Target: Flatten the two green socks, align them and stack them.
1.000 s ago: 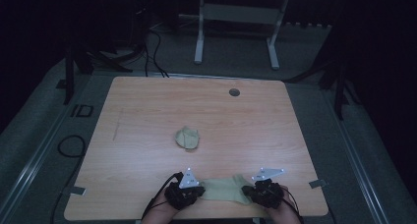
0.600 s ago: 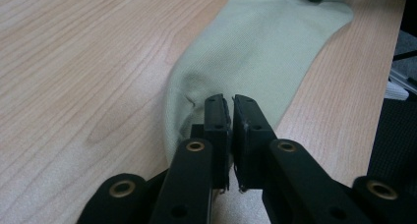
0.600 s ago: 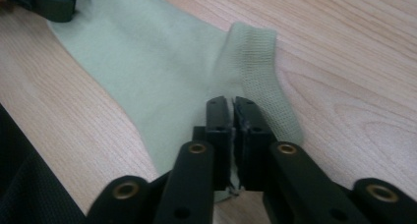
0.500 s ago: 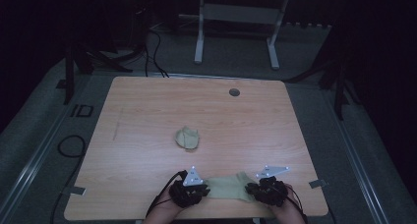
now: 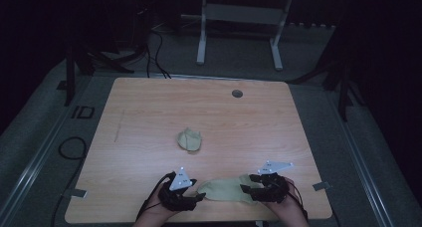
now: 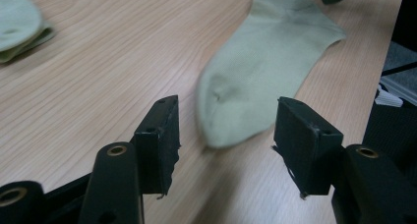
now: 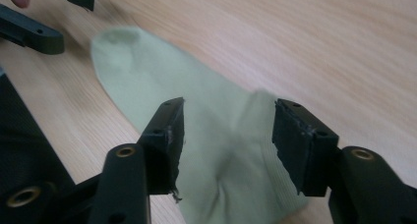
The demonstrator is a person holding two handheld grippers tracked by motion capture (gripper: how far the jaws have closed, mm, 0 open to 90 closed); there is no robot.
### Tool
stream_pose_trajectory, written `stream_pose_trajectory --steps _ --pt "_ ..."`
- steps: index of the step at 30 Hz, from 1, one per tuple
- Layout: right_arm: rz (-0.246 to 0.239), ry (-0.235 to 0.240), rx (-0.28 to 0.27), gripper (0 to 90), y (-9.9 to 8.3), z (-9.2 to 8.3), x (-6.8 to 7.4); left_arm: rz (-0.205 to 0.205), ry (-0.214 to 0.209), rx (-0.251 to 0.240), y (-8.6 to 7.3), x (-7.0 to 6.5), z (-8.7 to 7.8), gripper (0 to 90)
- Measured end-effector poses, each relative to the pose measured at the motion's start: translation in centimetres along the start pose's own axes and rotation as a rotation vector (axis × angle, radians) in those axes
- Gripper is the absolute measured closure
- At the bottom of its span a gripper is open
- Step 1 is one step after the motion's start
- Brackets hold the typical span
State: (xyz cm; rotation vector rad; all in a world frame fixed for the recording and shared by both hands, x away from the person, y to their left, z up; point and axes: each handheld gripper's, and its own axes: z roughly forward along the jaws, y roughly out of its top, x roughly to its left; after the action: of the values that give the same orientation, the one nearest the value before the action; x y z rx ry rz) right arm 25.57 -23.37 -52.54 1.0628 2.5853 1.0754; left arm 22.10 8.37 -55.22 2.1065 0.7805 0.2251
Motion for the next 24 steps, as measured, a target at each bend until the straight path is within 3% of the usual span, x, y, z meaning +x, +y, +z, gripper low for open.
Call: stream_pose_trajectory --steps 4,11,15,18,20,24 --pt "-0.027 -0.004 -0.004 45.7 1.0 0.1 0.2 -0.004 0.014 -0.01 -0.6 0.3 -0.7 38.4" --pt "-0.074 0.014 -0.009 46.3 3.9 1.3 0.4 -0.06 0.023 -0.029 -1.9 1.8 -2.1 36.5" --pt "-0.088 0.016 0.0 47.6 5.1 2.1 0.5 -0.076 0.05 -0.02 -2.7 2.4 -2.7 36.6" --pt "-0.101 0.044 -0.001 48.9 7.1 3.0 0.6 -0.08 0.058 -0.026 -3.2 2.8 -3.1 36.6" --pt "-0.102 0.045 -0.004 48.9 7.5 3.1 0.6 -0.082 0.065 -0.025 -3.4 3.0 -3.3 36.6" --pt "-0.133 0.046 0.0 49.0 10.3 4.2 0.9 -0.13 0.089 -0.035 -4.5 3.9 -3.9 36.7"
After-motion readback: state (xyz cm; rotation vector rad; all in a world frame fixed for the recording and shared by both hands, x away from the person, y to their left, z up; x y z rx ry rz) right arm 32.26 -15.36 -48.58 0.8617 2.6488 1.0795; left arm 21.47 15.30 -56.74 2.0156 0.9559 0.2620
